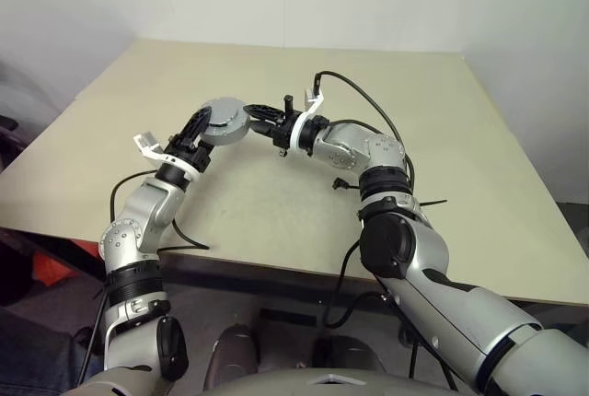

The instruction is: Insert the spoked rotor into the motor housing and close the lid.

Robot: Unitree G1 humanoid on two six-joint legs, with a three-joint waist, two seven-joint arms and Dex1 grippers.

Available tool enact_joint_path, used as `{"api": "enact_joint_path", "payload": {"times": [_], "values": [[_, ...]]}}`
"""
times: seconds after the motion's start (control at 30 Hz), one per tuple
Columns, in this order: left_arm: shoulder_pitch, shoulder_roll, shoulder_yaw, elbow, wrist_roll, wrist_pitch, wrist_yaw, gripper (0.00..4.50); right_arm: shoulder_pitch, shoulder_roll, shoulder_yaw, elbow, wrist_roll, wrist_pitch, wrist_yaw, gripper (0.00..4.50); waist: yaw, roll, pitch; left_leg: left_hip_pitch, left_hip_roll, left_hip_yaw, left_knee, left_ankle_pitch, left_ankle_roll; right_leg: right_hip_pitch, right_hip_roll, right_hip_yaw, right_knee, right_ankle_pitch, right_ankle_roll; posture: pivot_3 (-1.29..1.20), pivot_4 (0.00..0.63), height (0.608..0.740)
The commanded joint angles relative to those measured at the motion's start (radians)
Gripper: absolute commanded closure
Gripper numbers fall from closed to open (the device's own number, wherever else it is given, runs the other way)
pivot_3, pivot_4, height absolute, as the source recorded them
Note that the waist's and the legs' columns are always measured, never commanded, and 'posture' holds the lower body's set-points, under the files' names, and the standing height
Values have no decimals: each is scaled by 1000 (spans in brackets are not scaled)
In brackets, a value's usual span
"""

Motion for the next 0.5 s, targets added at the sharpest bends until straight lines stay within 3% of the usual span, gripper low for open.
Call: {"api": "enact_joint_path", "payload": {"times": [0.03,0.3,0.5], "values": [[-36,10,8,-24,4,-7,-25,2266,-22,5,3,-40,47,3,13,3443,0,0,0,0,0,0,0,0,0,0,0,0,0,0,0,0,0,740],[-29,4,18,-29,-7,-14,-16,2266,-20,5,12,-43,36,-5,14,3443,0,0,0,0,0,0,0,0,0,0,0,0,0,0,0,0,0,740],[-20,12,19,-33,63,-53,-32,2266,-16,5,26,-47,31,-22,19,3443,0,0,0,0,0,0,0,0,0,0,0,0,0,0,0,0,0,740]]}}
